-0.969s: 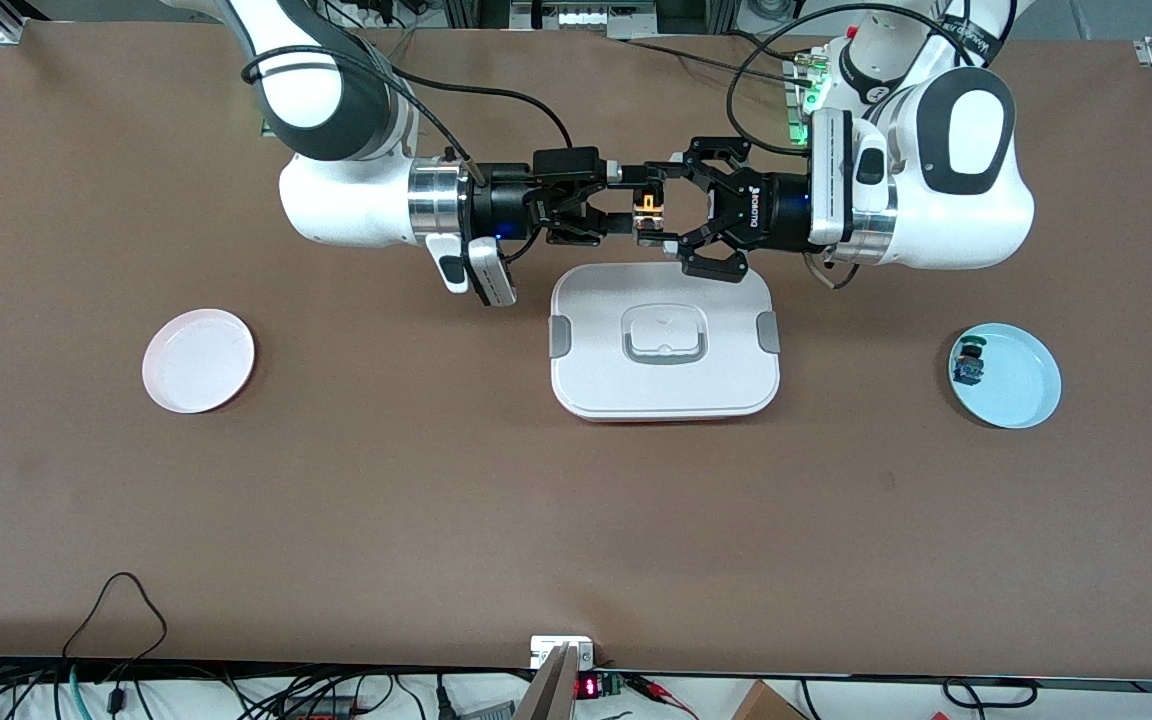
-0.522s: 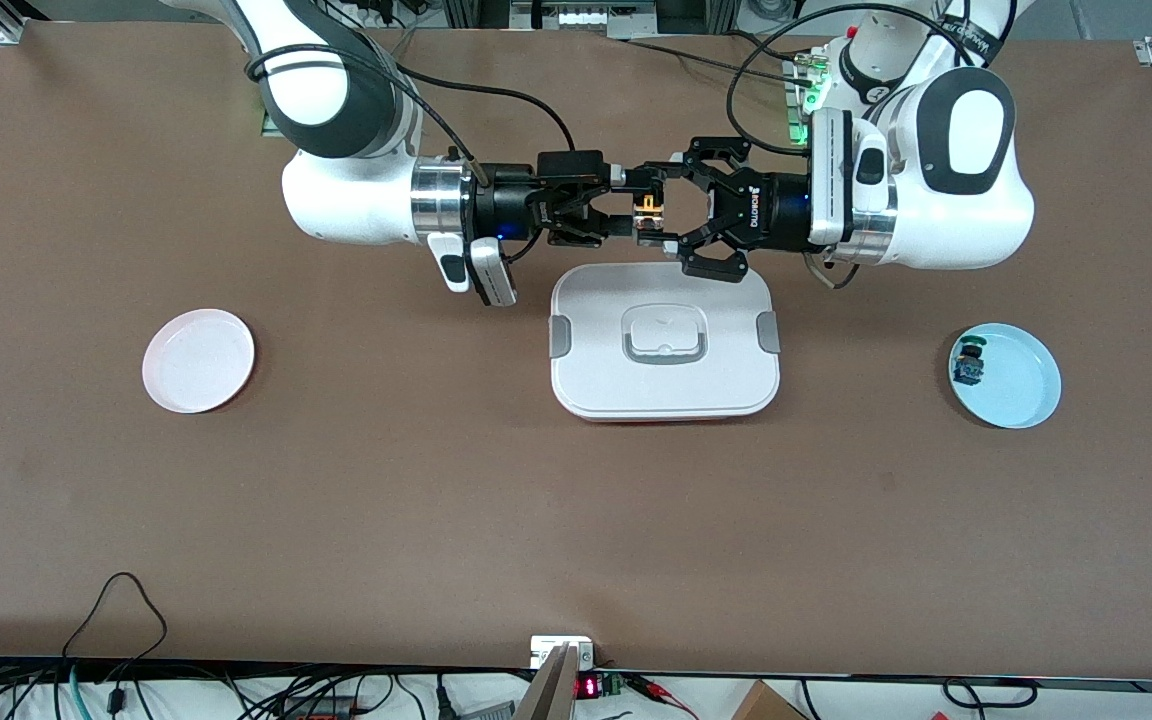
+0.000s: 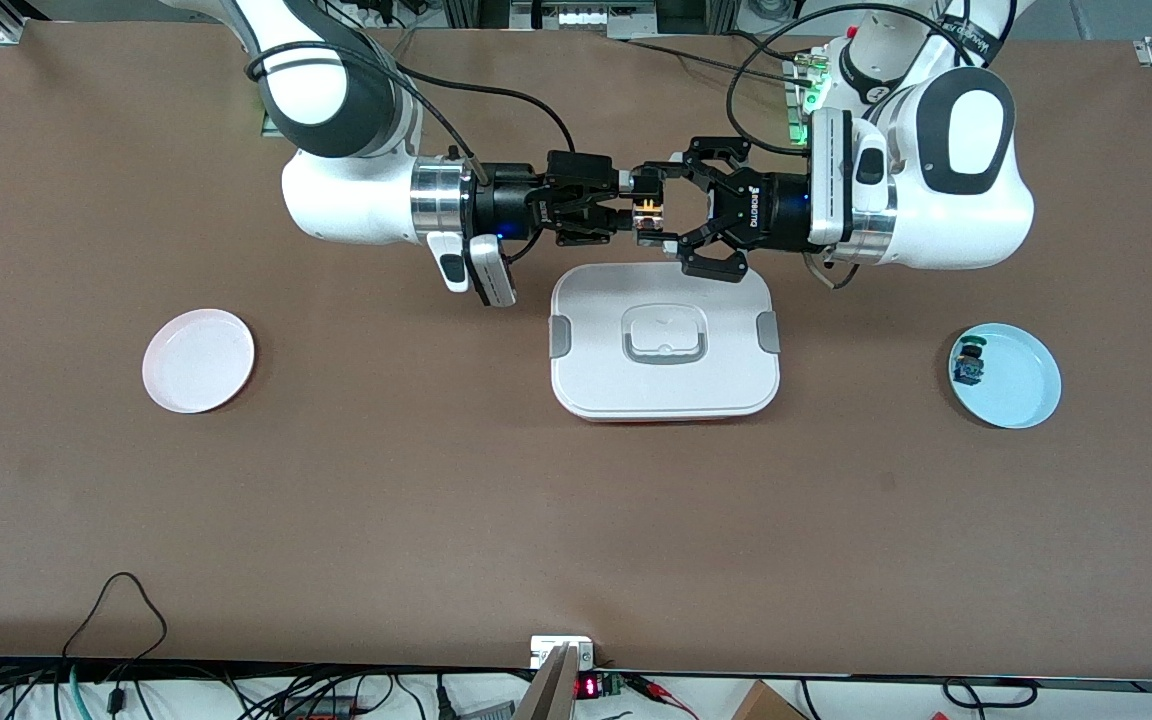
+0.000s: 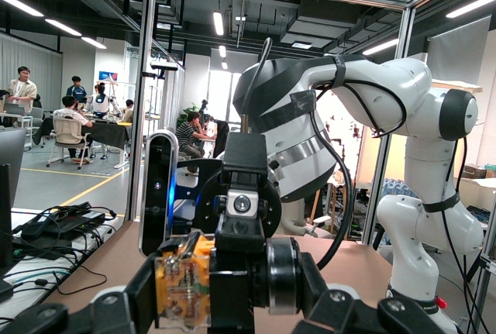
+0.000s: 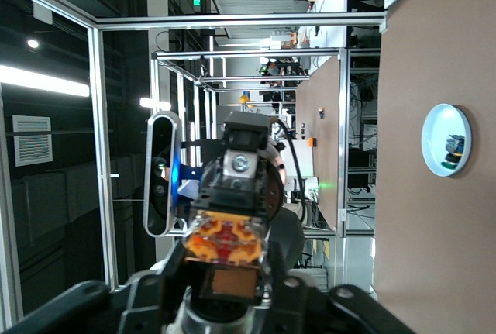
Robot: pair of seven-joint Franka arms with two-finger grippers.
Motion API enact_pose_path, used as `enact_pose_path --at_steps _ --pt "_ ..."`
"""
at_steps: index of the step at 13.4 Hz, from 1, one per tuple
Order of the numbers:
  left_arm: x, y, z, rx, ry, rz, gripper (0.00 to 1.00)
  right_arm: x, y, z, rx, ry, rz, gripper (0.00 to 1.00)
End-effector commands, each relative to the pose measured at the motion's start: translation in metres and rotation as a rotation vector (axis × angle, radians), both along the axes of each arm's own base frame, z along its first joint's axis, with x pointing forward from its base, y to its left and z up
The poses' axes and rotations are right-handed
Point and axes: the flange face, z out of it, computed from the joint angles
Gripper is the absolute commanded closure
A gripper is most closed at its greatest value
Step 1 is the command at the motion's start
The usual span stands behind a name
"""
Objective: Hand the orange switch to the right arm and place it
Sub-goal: 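Close the right gripper on the switch held by the left gripper, then open the left gripper and pull it back from the switch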
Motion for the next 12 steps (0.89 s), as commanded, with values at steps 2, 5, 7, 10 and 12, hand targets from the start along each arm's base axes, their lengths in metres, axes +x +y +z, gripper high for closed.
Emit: enact_pose_path --at_steps 2,5,7,10,12 --pt "-0.0050 -0.0018 0.0069 -0.009 -0.023 0.017 1.00 0.0016 0.0004 0.0065 0.029 -0.005 -0.026 0.74" --pt "-0.0046 -0.0010 0.0069 -0.009 -0.023 0.019 1.00 -0.0010 0.0033 0.0067 0.030 -0.024 -0.016 0.91" --pt "-0.0041 -0.0009 0.0085 -0.011 -0.021 0.019 0.92 -0.0009 0.0033 0.0070 0.035 -0.032 -0.019 0.91" --pt "-0.0029 0.0010 0.0098 -0.027 -0.008 0.026 0.00 -0.0010 0.0033 0.0068 0.031 -0.036 -0.018 0.96" --pt "-0.0013 0.0034 0.0100 -0.030 -0.004 0.030 0.00 -0.0005 0.0025 0.0081 0.035 -0.034 -0.019 0.99"
